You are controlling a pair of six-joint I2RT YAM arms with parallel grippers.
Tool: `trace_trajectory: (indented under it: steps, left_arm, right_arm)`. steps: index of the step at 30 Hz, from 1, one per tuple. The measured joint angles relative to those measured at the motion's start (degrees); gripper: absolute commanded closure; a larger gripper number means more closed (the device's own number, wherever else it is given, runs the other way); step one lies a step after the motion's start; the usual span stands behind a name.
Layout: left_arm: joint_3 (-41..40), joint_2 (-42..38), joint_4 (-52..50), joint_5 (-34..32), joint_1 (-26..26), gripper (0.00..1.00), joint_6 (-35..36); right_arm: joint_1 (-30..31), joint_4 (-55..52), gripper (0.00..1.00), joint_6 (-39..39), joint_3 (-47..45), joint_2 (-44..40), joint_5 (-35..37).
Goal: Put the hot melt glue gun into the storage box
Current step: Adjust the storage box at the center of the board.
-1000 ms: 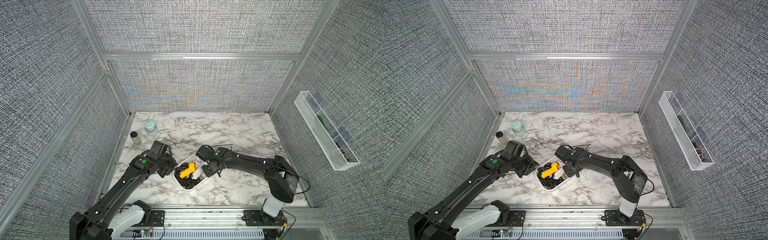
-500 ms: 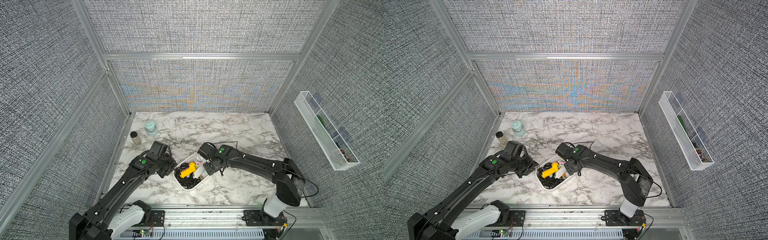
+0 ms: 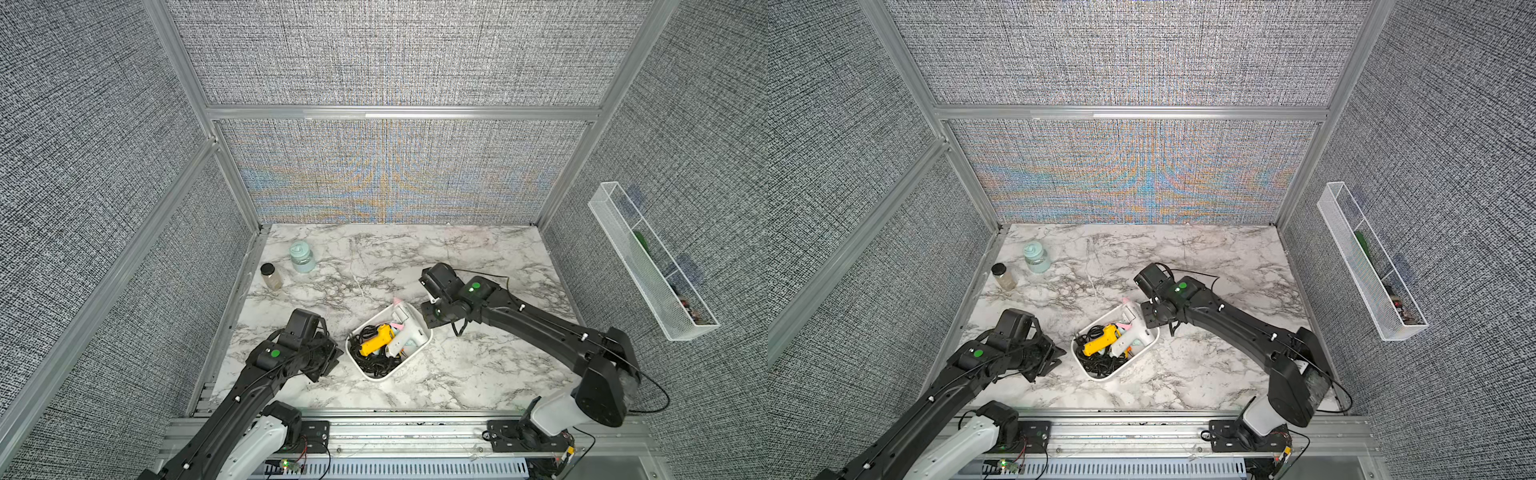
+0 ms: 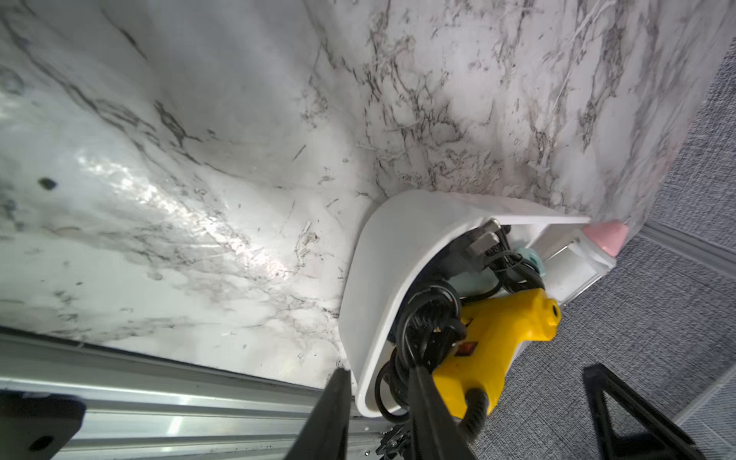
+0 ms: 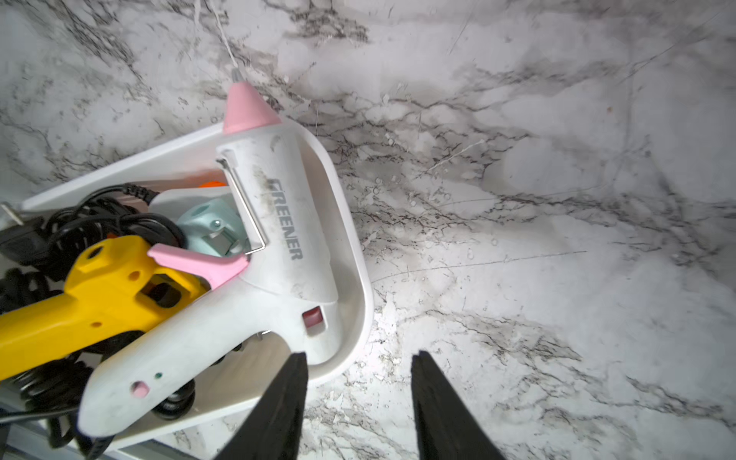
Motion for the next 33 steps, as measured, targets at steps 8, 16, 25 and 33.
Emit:
trace_trajectory:
  steps: [8, 16, 25, 33]
  left_arm:
    - [3.9, -2.9, -3.7, -1.5, 1.2, 0.68, -0.8]
    - [5.2, -2.0, -5.6, -1.6, 1.3, 0.68, -0.3]
    - [7.3, 1.0, -5.5, -1.6, 1.9, 0.69, 1.1]
    - [10.6, 5.5, -5.0, -1.6, 4.3, 0.68, 3.9]
  right_arm:
    - [-2.1, 3.7, 0.64, -3.8, -0.3, 8.4, -4.1]
    - [-4.8, 5.5, 0.7, -6.1, -0.6, 11.0, -4.6]
    - [-6.1, 9.0, 1.0, -8.1, -1.9, 11.7, -8.4]
    - [-7.8, 11.2, 0.96, -3.7, -2.5, 11.5, -8.4]
